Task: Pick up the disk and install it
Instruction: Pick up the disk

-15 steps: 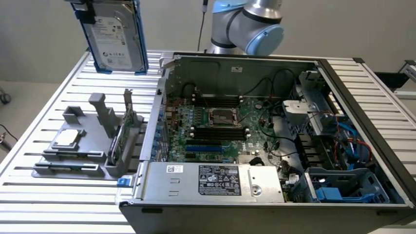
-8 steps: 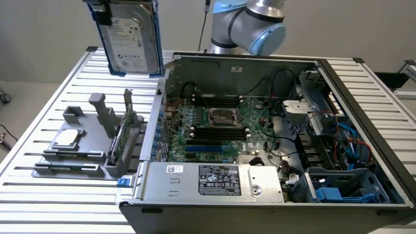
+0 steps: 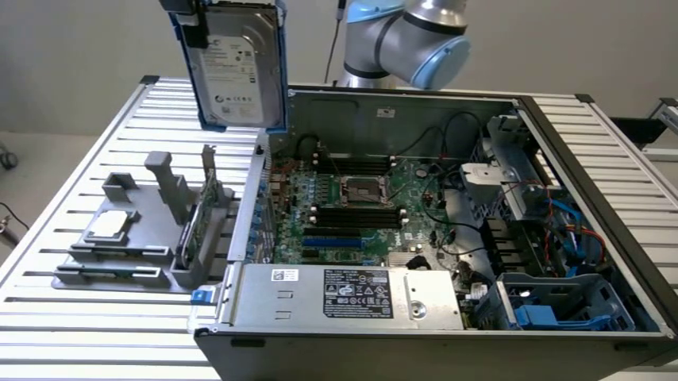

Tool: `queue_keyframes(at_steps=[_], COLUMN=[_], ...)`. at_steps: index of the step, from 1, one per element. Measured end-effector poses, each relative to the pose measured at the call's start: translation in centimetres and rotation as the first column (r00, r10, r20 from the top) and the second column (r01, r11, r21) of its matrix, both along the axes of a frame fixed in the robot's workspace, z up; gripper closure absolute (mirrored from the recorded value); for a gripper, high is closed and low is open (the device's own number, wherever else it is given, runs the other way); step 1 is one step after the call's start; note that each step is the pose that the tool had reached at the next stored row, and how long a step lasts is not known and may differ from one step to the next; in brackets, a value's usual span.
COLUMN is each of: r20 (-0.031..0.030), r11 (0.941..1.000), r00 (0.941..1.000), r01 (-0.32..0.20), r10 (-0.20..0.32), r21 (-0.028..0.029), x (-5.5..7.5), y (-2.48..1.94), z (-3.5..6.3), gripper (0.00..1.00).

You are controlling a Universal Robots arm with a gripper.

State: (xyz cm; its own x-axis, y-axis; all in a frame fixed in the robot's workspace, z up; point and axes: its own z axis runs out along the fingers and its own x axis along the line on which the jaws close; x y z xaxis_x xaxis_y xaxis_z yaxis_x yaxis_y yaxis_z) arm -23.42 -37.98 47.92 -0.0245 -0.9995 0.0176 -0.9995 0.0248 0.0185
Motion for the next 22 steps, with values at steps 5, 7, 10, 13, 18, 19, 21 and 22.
queue_keyframes(at_steps=[5,7,10,13,18,19,21,22], r20=[0.0001,0.0001,0.0000,0.0000,0.0000,0.0000,0.0000,0.0001], r11=[1.0000,1.0000,1.0000,1.0000,1.0000,1.0000,1.0000,1.0000], r00=[1.0000,1.0000,1.0000,1.0000,1.0000,1.0000,1.0000,1.0000], r01=[0.000,0.000,0.000,0.000,0.000,0.000,0.000,0.000], r10=[0.000,0.000,0.000,0.000,0.000,0.000,0.000,0.000], r21=[0.0001,0.0000,0.0000,0.0000,-0.0001,-0.0001,0.0000,0.0000], x=[2.0,2.8,4.0,5.3,7.3,7.7,8.5,8.9], y=[-1.02,-1.45,-2.05,-2.69,-3.74,-3.95,-4.36,-4.57], z=[0.02,0.04,0.05,0.06,0.08,0.09,0.09,0.10], gripper=[0.67,0.67,0.67,0.67,0.67,0.67,0.67,0.67])
